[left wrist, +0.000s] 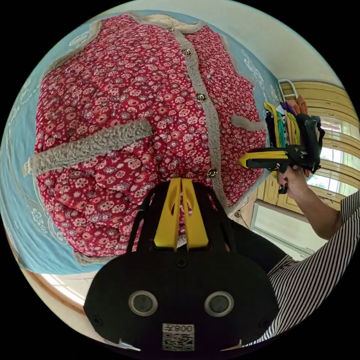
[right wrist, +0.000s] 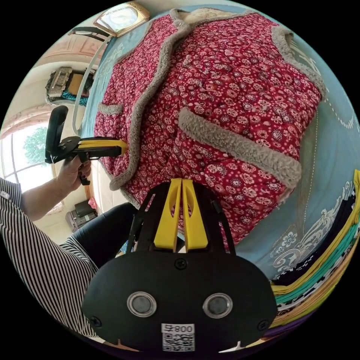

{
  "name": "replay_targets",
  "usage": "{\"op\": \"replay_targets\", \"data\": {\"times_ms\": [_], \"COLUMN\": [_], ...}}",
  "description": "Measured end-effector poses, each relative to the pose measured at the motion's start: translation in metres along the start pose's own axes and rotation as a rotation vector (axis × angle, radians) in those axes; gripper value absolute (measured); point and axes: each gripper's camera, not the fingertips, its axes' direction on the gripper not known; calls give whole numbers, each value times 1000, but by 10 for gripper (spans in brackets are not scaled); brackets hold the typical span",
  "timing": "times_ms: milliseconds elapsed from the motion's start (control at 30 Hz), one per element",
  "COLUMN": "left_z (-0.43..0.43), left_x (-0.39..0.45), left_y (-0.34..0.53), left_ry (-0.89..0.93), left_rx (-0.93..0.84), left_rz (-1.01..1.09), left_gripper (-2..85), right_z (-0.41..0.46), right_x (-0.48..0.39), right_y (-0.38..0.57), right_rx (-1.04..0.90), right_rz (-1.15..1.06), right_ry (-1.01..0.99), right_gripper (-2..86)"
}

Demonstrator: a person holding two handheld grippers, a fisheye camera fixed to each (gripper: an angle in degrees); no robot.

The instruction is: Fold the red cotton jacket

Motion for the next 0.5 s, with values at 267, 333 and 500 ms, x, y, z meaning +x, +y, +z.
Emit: {"op": "replay_targets", "data": {"times_ms": [267, 333, 500], "left_z": [-14, -37, -91], "left_x": [-32, -36, -50], "left_y": [17, 12, -46], "left_ry": [110, 185, 164], "left_rx": [3, 135, 358], "left_rz": [-54, -68, 70], "left_gripper": [3, 6, 29], "right_z": [-12, -39, -107], "right_x": [5, 1, 23], "right_y": [21, 19, -12], "right_rx": [25, 115, 337], "right_rz": [36, 21, -40], "right_ry": [-15, -16, 14], "right_gripper": [2, 3, 16]}}
